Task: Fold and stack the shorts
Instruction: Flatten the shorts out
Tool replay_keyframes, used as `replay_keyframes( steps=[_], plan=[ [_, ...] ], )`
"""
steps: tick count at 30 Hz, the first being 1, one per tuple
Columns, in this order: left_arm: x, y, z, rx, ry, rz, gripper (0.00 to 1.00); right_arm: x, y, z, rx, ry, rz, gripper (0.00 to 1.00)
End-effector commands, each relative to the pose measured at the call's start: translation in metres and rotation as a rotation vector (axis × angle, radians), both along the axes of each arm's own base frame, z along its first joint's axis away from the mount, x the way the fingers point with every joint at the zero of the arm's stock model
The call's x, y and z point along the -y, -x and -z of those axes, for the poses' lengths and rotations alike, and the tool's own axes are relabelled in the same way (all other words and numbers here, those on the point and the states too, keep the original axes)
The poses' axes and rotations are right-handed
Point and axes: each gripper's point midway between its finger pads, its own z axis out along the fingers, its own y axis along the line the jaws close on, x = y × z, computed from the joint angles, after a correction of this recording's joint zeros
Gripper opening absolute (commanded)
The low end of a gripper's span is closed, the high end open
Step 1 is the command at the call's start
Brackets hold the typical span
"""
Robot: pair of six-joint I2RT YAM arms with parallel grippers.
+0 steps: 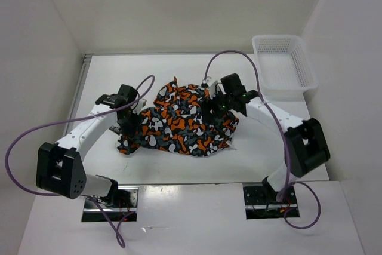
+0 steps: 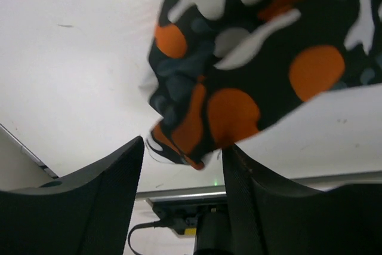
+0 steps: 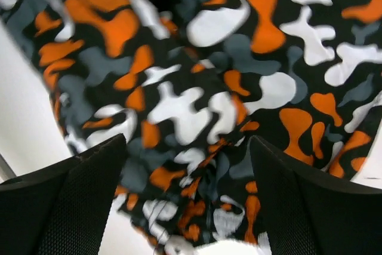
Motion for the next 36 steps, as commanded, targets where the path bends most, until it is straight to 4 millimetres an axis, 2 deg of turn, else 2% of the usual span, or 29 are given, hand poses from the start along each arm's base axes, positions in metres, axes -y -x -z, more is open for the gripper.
replay_keyframes(
  steps=[1,2,3,5,8,10,13,17,19,21,22,25,26,28,29,30,31,32,33,34,36],
  plan=[
    [-0.004,-0.021,-0.008,0.063,0.021,-0.037,0.64,-0.006,-0.054,-0.022,-0.002,-0.171,0.141,0.90],
    [-0.007,-0.017,-0.003,0.046,0.025,-0.049,0.64,-0.007,-0.054,-0.012,-0.022,-0.161,0.143,0.90],
    [-0.010,-0.013,0.002,0.029,0.021,-0.061,0.65,-0.010,-0.059,-0.014,-0.018,-0.171,0.135,0.90],
    [-0.017,0.001,0.012,-0.021,0.009,-0.077,0.65,-0.014,-0.060,-0.002,-0.046,-0.167,0.113,0.90],
    [-0.023,0.011,0.025,-0.078,0.035,-0.121,0.66,-0.018,-0.060,0.011,-0.082,-0.166,0.100,0.90],
    [-0.034,0.018,0.038,-0.130,0.028,-0.170,0.66,-0.022,-0.056,0.017,-0.108,-0.179,0.068,0.84],
    [-0.044,0.023,0.051,-0.186,0.051,-0.236,0.66,-0.028,-0.053,0.021,-0.130,-0.167,0.014,0.77],
    [-0.038,0.018,0.051,-0.192,0.094,-0.240,0.64,-0.015,-0.042,0.043,-0.168,-0.087,0.019,0.77],
    [-0.037,0.020,0.057,-0.226,0.099,-0.241,0.55,-0.010,-0.031,0.056,-0.194,-0.064,0.008,0.73],
    [-0.033,0.022,0.060,-0.261,0.118,-0.240,0.46,-0.010,-0.027,0.058,-0.206,-0.068,0.002,0.67],
    [-0.031,0.025,0.060,-0.273,0.125,-0.240,0.38,-0.013,-0.023,0.059,-0.208,-0.061,-0.016,0.65],
    [-0.023,0.027,0.062,-0.321,0.164,-0.240,0.27,-0.014,-0.008,0.064,-0.223,-0.036,-0.055,0.61],
    [-0.023,0.027,0.062,-0.322,0.164,-0.240,0.20,-0.015,-0.002,0.065,-0.220,-0.030,-0.073,0.53],
    [-0.021,0.026,0.065,-0.338,0.175,-0.240,0.15,-0.017,0.003,0.068,-0.222,-0.023,-0.090,0.43],
    [-0.018,0.023,0.063,-0.331,0.185,-0.230,0.12,-0.019,0.009,0.072,-0.234,-0.017,-0.101,0.31],
    [-0.015,0.023,0.063,-0.333,0.199,-0.229,0.11,-0.019,0.009,0.072,-0.234,-0.017,-0.101,0.24],
    [-0.015,0.019,0.061,-0.323,0.200,-0.227,0.09,-0.020,0.007,0.071,-0.227,-0.025,-0.096,0.17],
    [-0.015,0.019,0.061,-0.323,0.200,-0.227,0.09,-0.020,-0.004,0.063,-0.200,-0.020,-0.047,0.03],
    [-0.015,0.015,0.060,-0.318,0.201,-0.227,0.06,-0.022,-0.018,0.057,-0.152,-0.024,-0.017,0.00],
    [-0.020,0.006,0.059,-0.287,0.174,-0.227,0.06,-0.026,-0.037,0.041,-0.086,-0.031,-0.001,0.00],
    [-0.026,-0.022,0.048,-0.206,0.149,-0.224,0.03,-0.024,-0.072,0.017,0.001,-0.039,0.081,0.00]
  ],
)
